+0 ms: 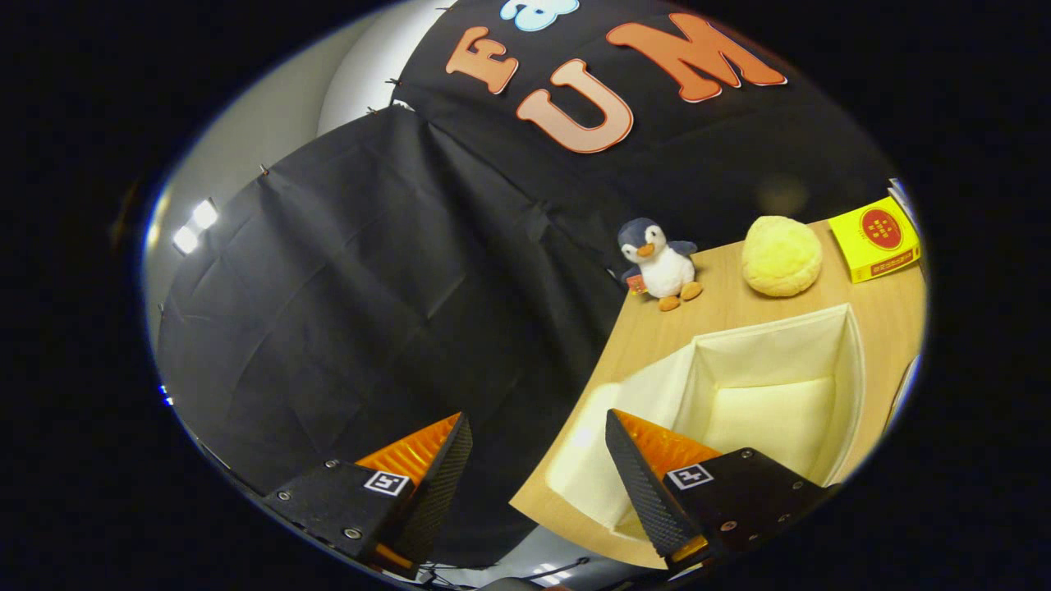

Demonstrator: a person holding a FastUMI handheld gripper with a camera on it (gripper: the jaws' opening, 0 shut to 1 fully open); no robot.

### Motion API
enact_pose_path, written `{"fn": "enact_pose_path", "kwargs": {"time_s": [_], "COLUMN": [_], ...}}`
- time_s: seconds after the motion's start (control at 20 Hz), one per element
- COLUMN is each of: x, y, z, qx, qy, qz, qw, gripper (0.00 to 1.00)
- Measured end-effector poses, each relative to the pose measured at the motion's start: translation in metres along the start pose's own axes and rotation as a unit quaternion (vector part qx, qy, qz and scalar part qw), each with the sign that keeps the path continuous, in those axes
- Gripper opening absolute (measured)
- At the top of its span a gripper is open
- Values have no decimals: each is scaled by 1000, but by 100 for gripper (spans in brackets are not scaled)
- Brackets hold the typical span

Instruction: Open the storage box then place both shoes into the box .Put the left shoe in first, then the right shoe, with the right side of both shoes facing outward in a uniform manner.

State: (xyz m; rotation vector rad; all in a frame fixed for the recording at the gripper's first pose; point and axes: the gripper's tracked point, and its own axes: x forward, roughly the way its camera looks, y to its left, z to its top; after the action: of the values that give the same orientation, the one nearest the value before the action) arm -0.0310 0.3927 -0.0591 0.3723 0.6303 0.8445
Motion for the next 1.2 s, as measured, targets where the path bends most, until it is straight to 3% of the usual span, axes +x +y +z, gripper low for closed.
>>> {"fn": "enact_pose_path", "kwargs": {"time_s": [0.4, 0.85, 1.2], "x": [-59, -141, -195], "y": [-94, -202, -263], "z": [13, -6, -24], "qx": [-1, -9, 28], "qy": [-45, -46, -43], "qz": [-112, -241, -298], "qw": [993, 970, 953], "gripper": [98, 98, 98]}}
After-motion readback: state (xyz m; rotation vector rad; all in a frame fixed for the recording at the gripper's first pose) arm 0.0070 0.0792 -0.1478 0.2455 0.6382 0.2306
